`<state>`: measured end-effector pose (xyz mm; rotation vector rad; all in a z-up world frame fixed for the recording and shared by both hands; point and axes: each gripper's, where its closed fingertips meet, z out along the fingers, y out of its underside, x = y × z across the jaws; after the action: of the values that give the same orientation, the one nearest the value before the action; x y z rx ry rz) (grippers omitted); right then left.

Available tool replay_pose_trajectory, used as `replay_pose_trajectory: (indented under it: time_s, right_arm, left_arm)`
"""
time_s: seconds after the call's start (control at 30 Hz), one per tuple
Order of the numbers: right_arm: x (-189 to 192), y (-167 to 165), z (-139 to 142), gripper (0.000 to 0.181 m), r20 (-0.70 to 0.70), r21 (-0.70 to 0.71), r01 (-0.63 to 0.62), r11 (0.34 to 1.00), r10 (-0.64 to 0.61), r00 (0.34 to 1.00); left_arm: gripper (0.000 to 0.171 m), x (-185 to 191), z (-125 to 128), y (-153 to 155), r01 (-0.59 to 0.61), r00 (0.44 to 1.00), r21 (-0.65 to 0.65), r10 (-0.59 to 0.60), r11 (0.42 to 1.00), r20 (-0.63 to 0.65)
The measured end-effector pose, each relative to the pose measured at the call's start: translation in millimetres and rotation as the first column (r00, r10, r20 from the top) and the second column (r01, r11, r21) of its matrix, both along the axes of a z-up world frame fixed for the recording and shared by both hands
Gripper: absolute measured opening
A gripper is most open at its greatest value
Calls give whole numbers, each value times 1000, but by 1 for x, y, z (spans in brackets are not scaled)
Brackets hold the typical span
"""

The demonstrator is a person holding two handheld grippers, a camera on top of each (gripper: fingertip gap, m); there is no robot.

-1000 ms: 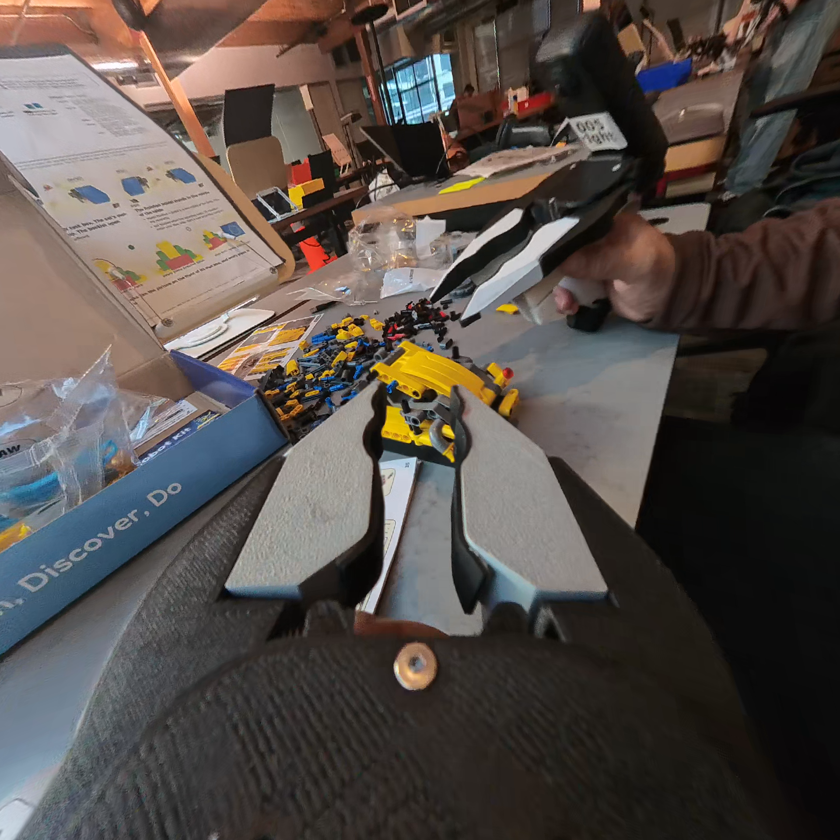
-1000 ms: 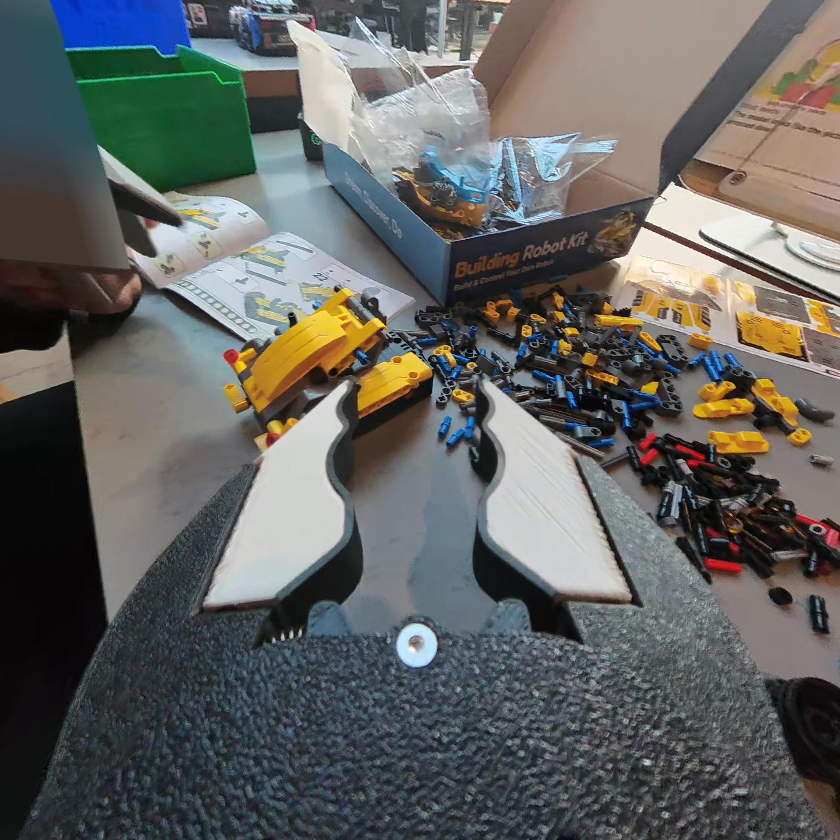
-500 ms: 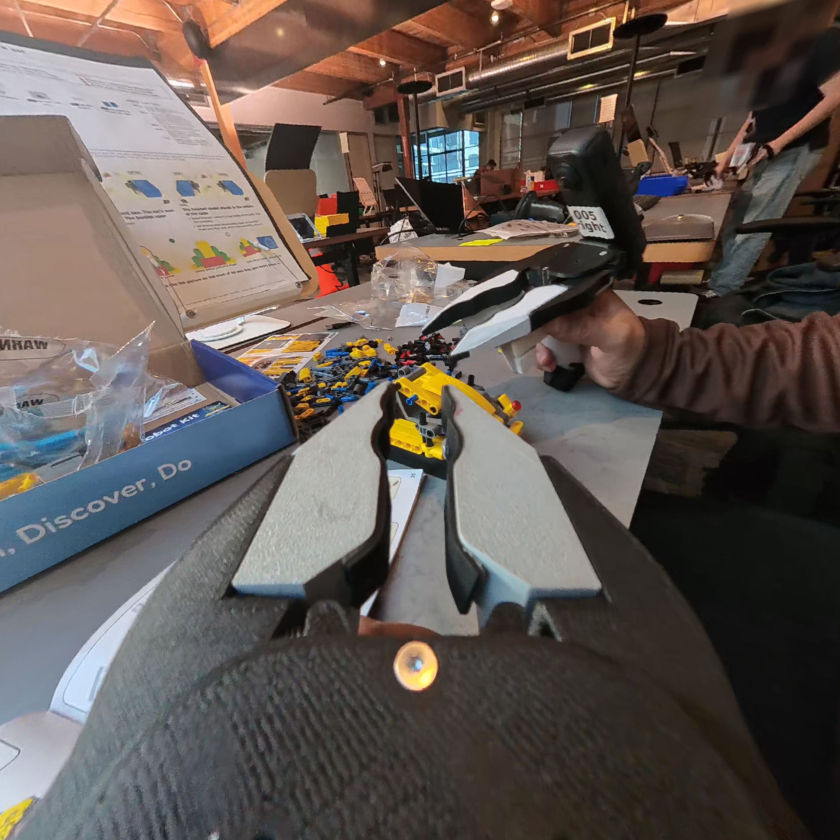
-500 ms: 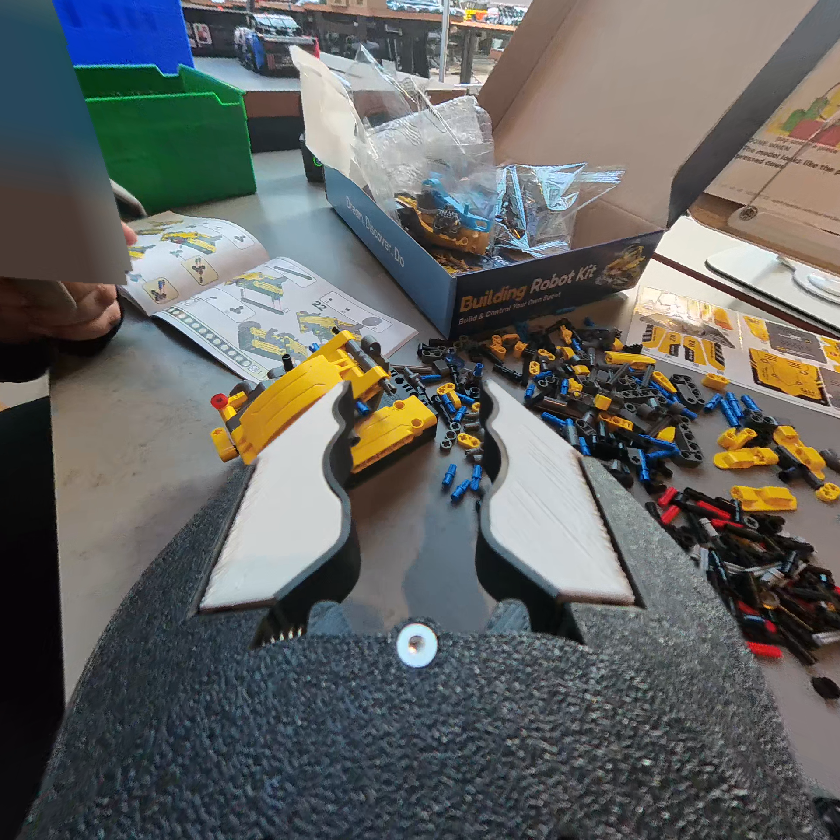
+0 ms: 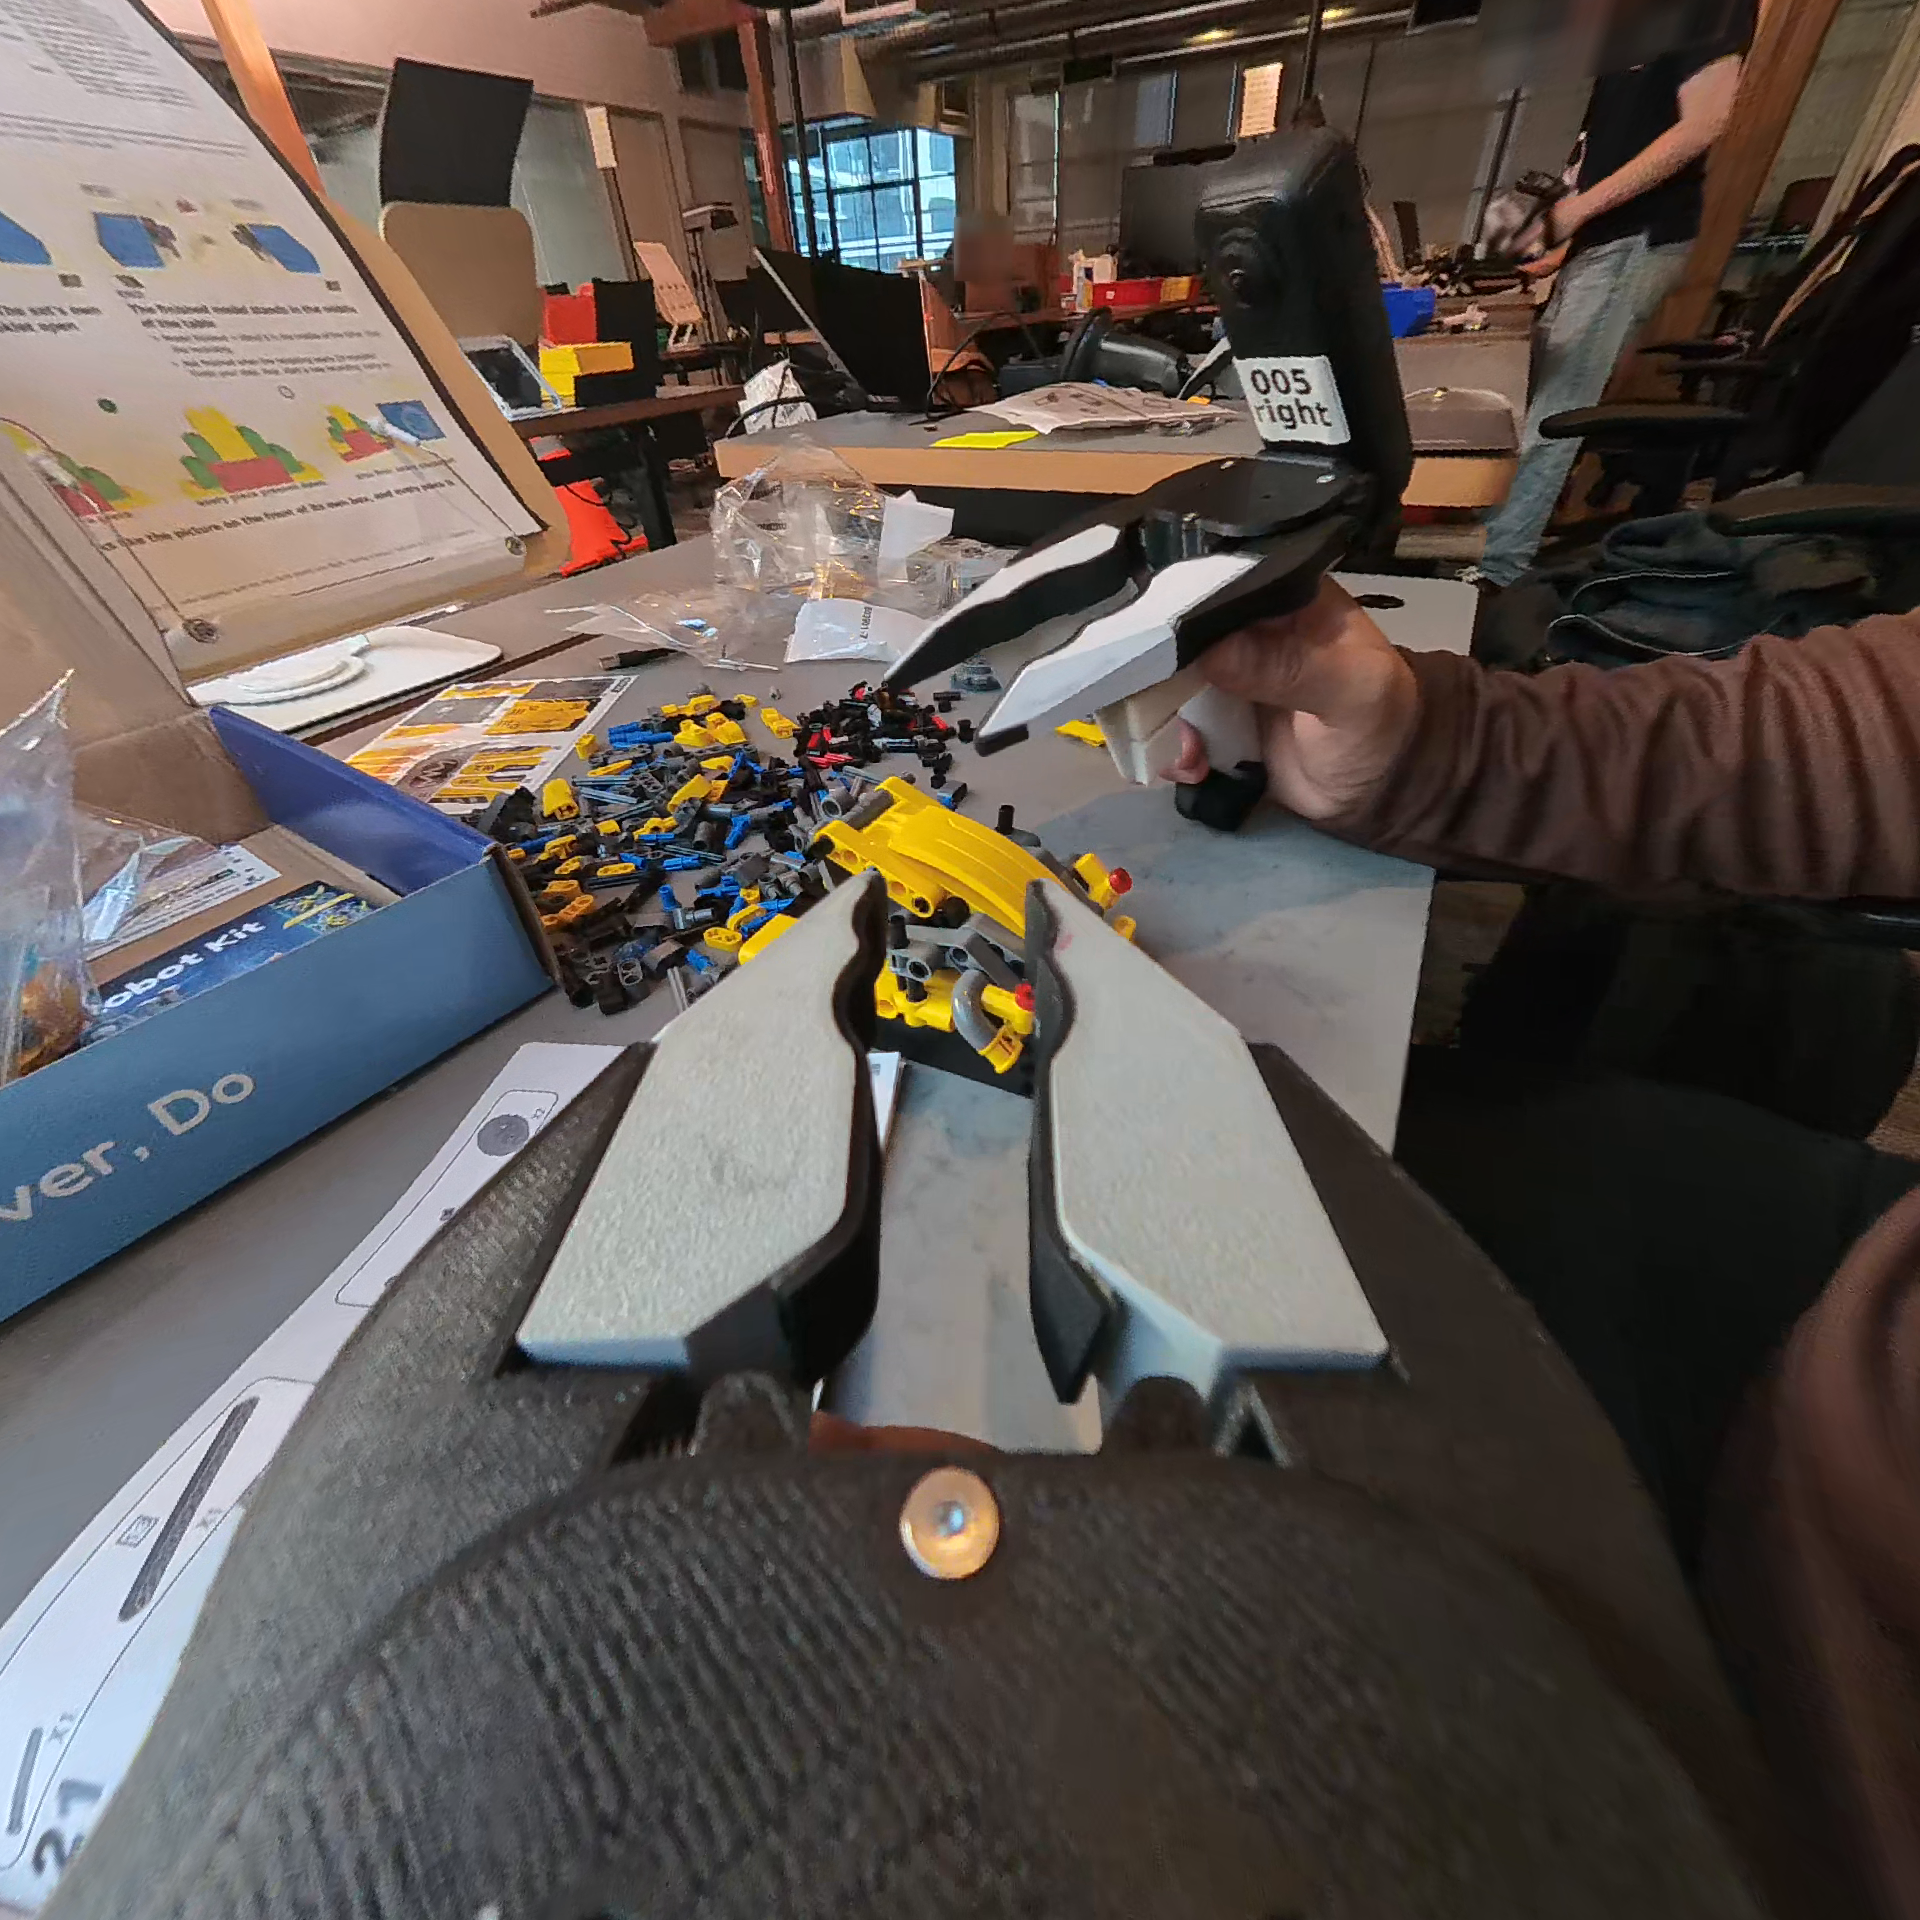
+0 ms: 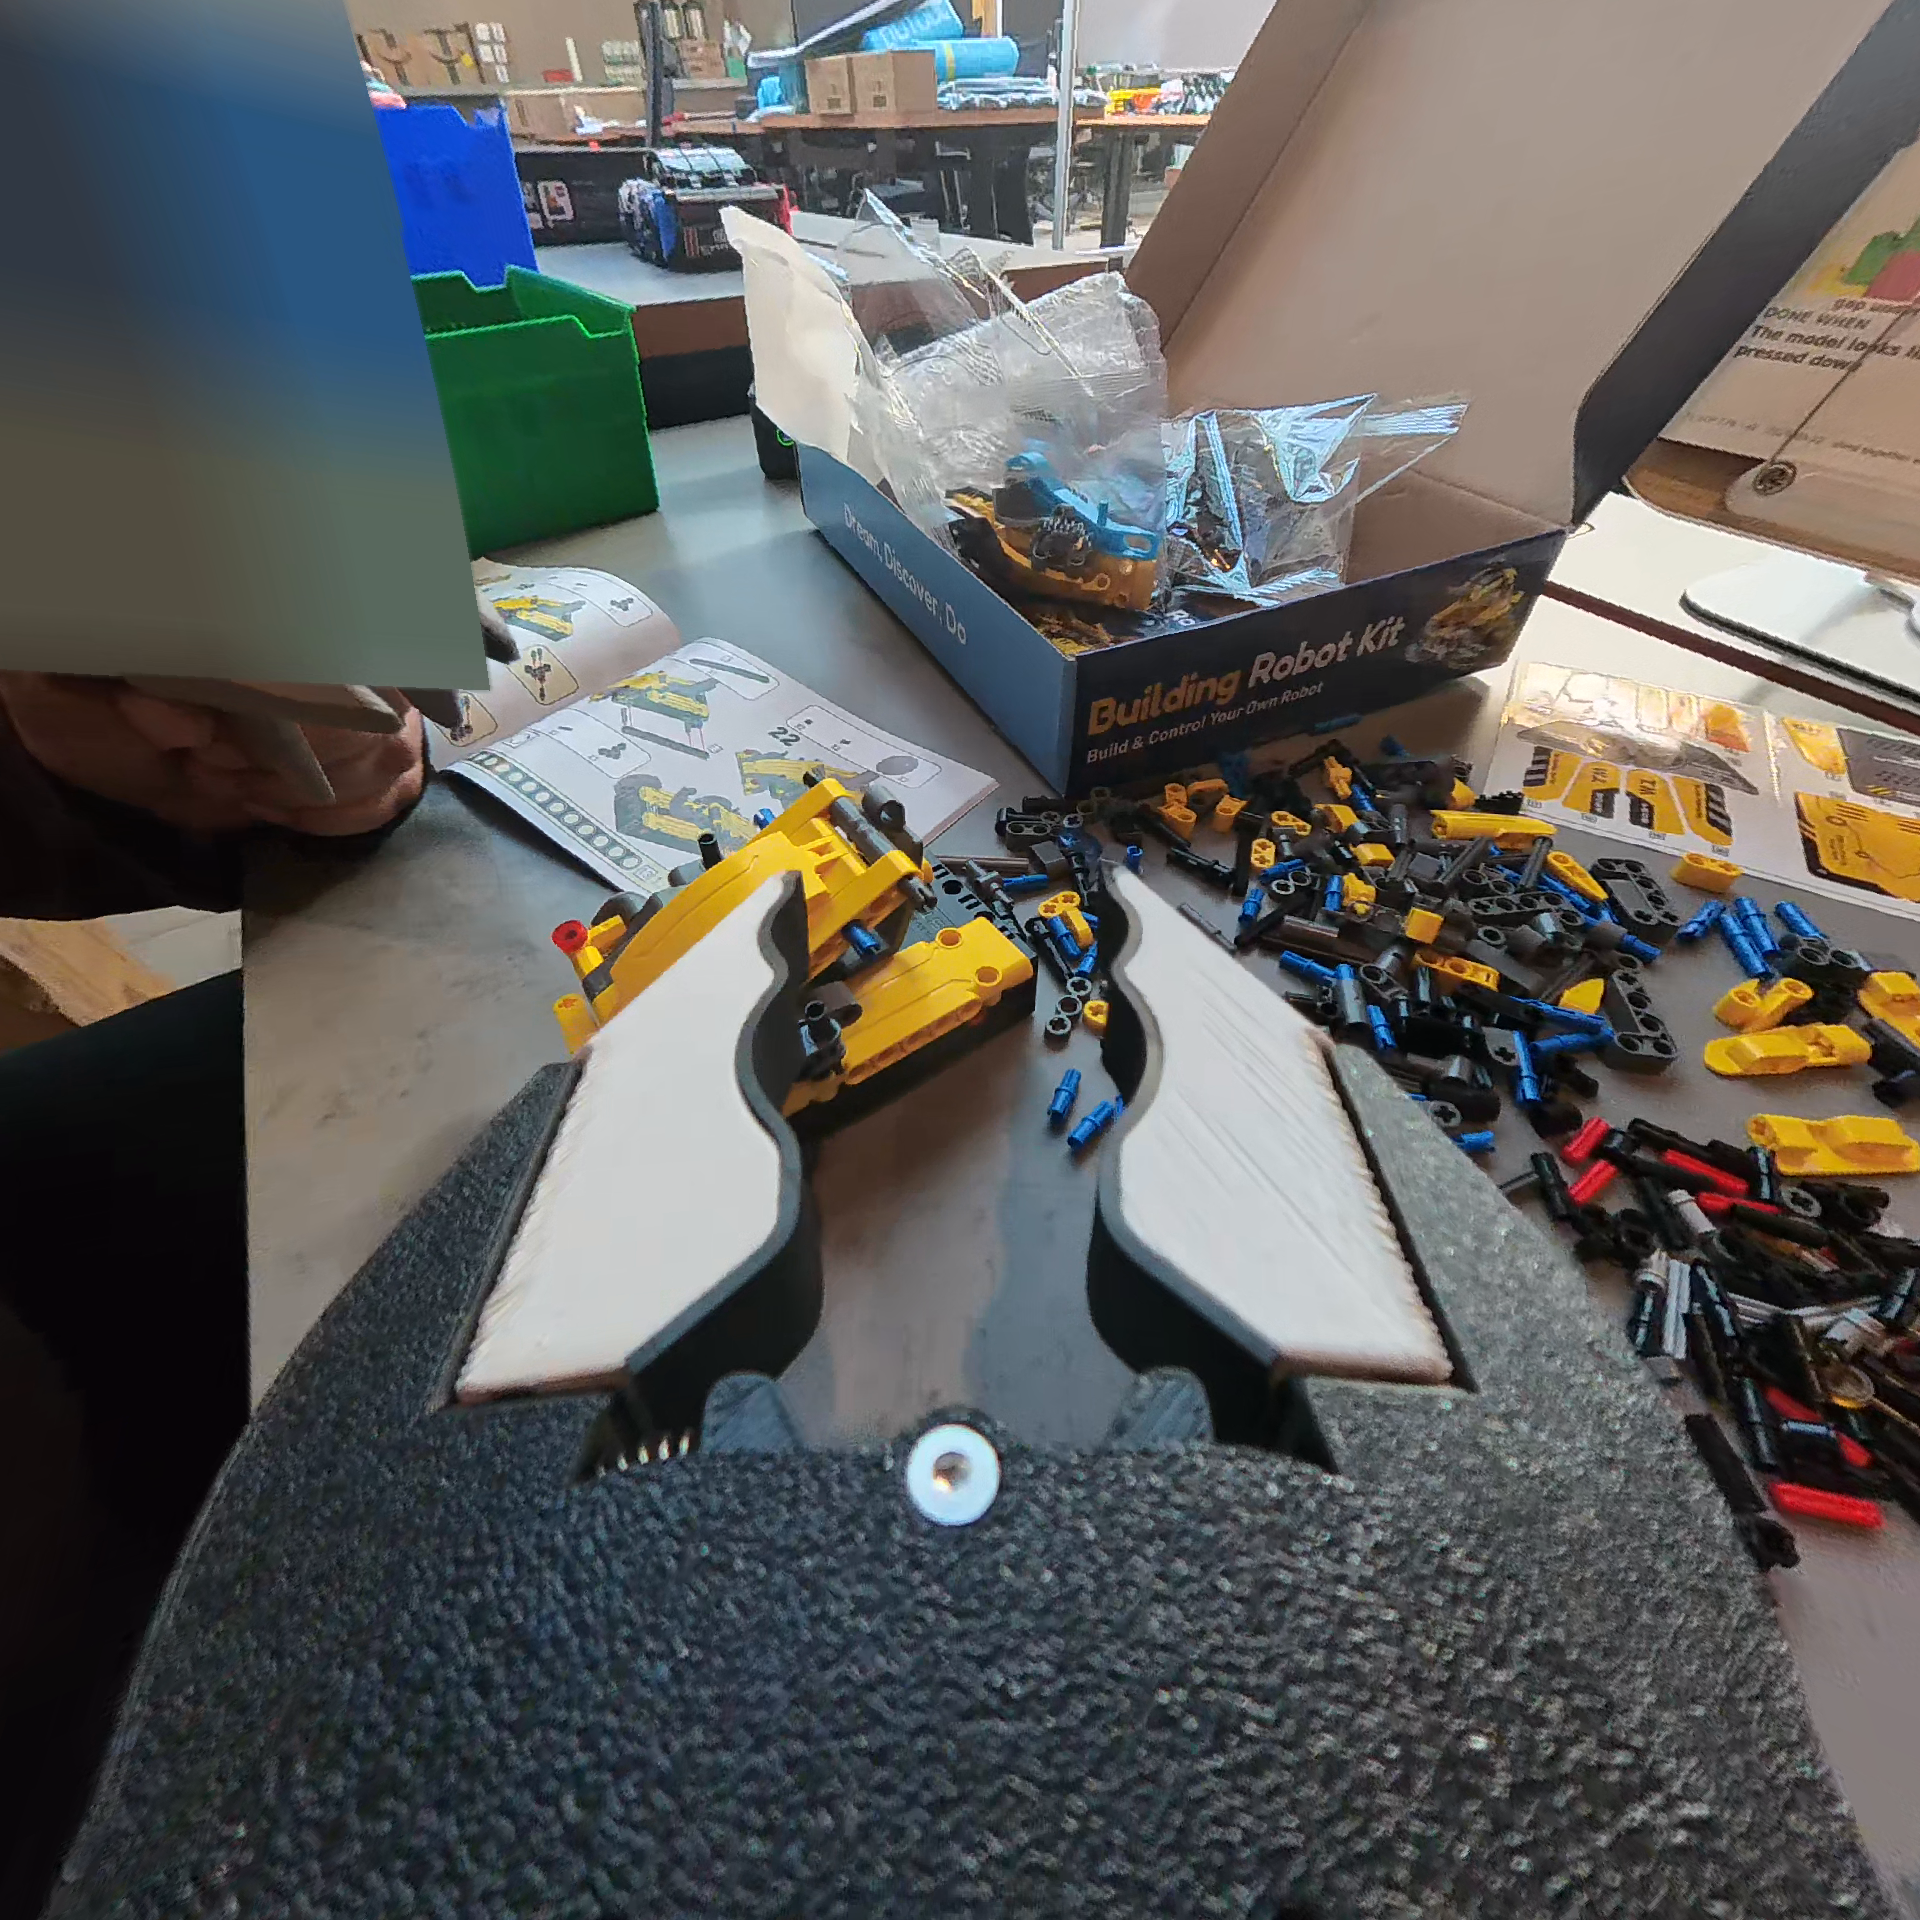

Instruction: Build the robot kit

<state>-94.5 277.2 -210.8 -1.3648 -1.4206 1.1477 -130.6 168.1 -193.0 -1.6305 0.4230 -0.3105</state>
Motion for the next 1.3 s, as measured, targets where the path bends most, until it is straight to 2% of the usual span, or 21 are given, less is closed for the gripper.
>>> replay_pose_trajectory:
  time_s: [0.37, 1.17, 1.3]
  right_arm:
    - [-3, 1, -4, 52, 27, 7, 5, 1000, -6, 1000]
    - [-4, -3, -7, 52, 42, -1, -30, 1000, 30, 999]
    - [-1, -9, -3, 45, 19, -15, -71, 997, 72, 997]
  left_arm:
    - [19, -2, 7, -4, -10, 1000, 56, 9, 998, 15]
    - [18, -6, 10, -4, -7, 998, 50, 4, 999, 61]
    - [21, -10, 2, 4, -21, 997, -27, 23, 999, 78]
